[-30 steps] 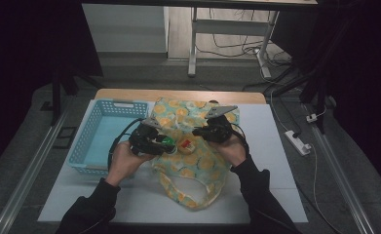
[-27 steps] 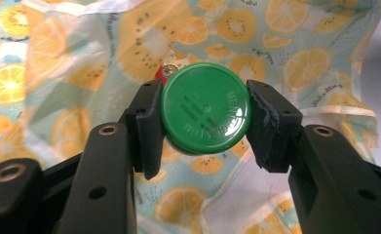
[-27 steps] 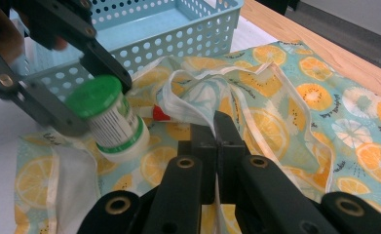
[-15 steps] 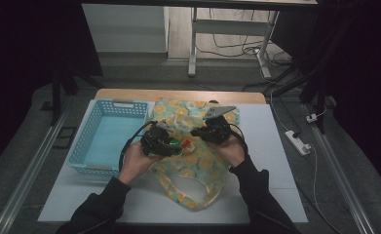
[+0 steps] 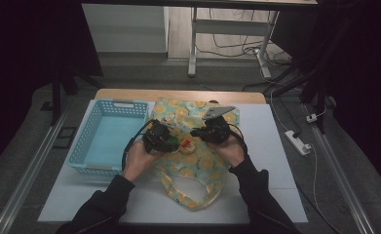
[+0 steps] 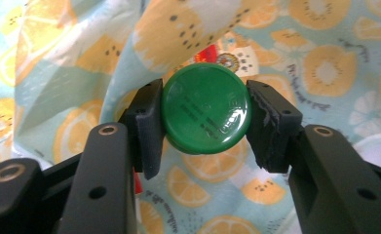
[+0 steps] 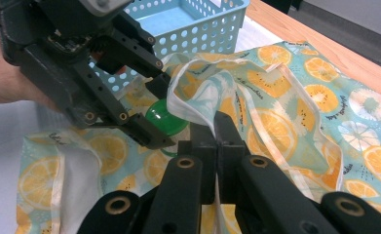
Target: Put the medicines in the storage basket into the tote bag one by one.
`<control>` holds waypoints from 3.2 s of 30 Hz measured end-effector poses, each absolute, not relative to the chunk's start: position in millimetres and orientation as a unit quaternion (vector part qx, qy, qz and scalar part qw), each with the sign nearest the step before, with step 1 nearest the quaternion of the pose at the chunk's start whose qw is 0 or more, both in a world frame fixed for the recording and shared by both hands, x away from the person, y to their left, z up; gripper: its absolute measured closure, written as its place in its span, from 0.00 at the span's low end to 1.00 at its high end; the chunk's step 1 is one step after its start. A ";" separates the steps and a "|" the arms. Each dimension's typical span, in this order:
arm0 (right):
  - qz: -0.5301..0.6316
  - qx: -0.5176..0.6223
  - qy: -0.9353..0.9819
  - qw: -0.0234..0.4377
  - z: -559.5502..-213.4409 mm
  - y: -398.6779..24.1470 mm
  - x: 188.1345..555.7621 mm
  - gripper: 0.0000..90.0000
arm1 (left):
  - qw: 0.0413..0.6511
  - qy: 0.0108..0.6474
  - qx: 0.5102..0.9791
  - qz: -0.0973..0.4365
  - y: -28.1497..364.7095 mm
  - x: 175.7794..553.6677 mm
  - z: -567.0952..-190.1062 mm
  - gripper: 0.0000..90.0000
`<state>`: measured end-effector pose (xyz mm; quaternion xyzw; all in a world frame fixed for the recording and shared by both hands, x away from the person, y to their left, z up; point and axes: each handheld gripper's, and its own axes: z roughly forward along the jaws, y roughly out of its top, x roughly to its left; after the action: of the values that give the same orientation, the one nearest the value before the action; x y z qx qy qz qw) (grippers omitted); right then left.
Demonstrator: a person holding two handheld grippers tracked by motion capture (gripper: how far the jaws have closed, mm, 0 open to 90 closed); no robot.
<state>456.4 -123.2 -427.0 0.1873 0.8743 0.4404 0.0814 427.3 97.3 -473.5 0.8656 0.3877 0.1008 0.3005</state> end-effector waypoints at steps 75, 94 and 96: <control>0.433 0.187 0.878 0.078 -428.5 -126.7 456.8 1.00 | 0.421 0.295 0.856 0.049 105.6 379.2 -453.5 0.00; 0.430 0.185 0.881 0.073 -429.5 -126.4 455.1 1.00 | 0.416 0.292 0.859 0.050 101.1 356.1 -476.1 0.00; 0.430 0.185 0.881 0.074 -429.4 -126.5 455.1 1.00 | 0.413 0.294 0.861 0.049 100.0 355.4 -479.2 0.00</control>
<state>455.1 -126.5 -429.4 0.1848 0.8807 0.4298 0.0737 355.4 100.0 -479.2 0.8607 0.2935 0.0488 0.4130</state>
